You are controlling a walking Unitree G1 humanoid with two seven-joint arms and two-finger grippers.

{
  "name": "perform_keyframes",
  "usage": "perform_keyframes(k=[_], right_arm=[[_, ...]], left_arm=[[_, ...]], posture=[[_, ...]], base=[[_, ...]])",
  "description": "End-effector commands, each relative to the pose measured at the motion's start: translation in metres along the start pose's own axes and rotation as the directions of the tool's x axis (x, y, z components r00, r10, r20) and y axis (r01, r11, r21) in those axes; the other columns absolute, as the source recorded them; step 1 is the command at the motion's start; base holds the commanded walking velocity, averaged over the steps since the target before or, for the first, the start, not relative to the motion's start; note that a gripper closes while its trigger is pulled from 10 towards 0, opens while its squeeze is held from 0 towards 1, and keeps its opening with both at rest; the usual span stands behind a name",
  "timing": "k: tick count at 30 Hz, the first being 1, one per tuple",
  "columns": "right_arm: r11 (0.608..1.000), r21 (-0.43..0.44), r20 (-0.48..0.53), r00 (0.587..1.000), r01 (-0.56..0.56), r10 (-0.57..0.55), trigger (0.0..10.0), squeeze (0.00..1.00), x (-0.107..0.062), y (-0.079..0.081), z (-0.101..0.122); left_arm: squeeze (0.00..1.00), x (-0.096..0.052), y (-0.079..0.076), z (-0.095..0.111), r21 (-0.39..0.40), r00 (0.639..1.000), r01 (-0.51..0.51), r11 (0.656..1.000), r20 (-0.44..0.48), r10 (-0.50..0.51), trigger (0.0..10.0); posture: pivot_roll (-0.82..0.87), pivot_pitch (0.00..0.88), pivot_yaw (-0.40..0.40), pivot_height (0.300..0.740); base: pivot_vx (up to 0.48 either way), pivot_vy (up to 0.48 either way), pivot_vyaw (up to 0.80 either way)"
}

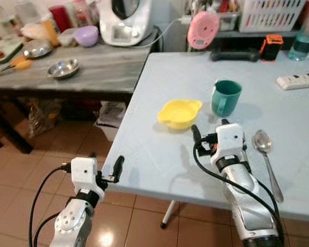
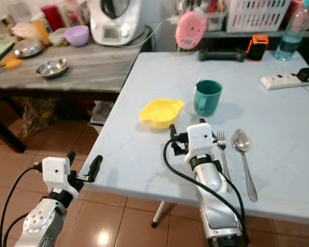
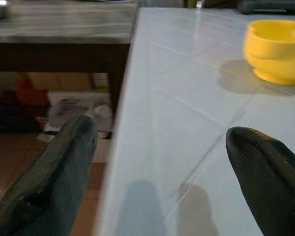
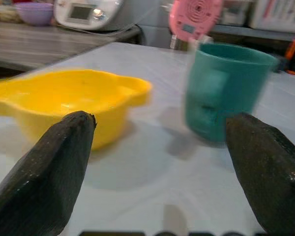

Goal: Setting the table

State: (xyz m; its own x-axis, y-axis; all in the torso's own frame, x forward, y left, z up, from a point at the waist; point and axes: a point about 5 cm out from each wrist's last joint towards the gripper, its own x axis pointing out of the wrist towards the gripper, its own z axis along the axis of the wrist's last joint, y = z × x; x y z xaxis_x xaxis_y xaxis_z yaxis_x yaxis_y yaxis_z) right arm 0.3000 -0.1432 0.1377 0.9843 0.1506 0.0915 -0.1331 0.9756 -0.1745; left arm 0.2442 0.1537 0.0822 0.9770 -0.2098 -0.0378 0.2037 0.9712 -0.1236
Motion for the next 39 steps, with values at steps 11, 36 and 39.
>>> perform_keyframes(k=[11,36,39], right_arm=[[0.979,-0.101,0.024,0.983,-0.178,0.181,10.0,0.0,0.008,0.013,0.009],[0.867,-0.205,-0.182,0.888,-0.454,0.422,10.0,0.0,0.051,-0.003,0.019],[0.854,-0.234,-0.192,0.883,-0.465,0.428,10.0,0.0,0.057,-0.007,0.023]], left_arm=[[0.0,-0.003,-0.016,-0.001,0.022,0.977,0.21,0.977,-0.043,-0.209,10.0],[0.0,-0.011,-0.023,-0.003,-0.054,0.945,0.314,0.948,-0.077,-0.317,10.0],[0.0,-0.011,-0.024,-0.002,-0.067,0.941,0.326,0.943,-0.068,-0.331,10.0]], posture=[[-0.16,0.085,0.1,0.74],[-0.14,0.103,0.105,0.74],[-0.14,0.106,0.105,0.74]], base=[[0.0,0.0,0.0],[0.0,0.0,0.0],[0.0,0.0,0.0]])
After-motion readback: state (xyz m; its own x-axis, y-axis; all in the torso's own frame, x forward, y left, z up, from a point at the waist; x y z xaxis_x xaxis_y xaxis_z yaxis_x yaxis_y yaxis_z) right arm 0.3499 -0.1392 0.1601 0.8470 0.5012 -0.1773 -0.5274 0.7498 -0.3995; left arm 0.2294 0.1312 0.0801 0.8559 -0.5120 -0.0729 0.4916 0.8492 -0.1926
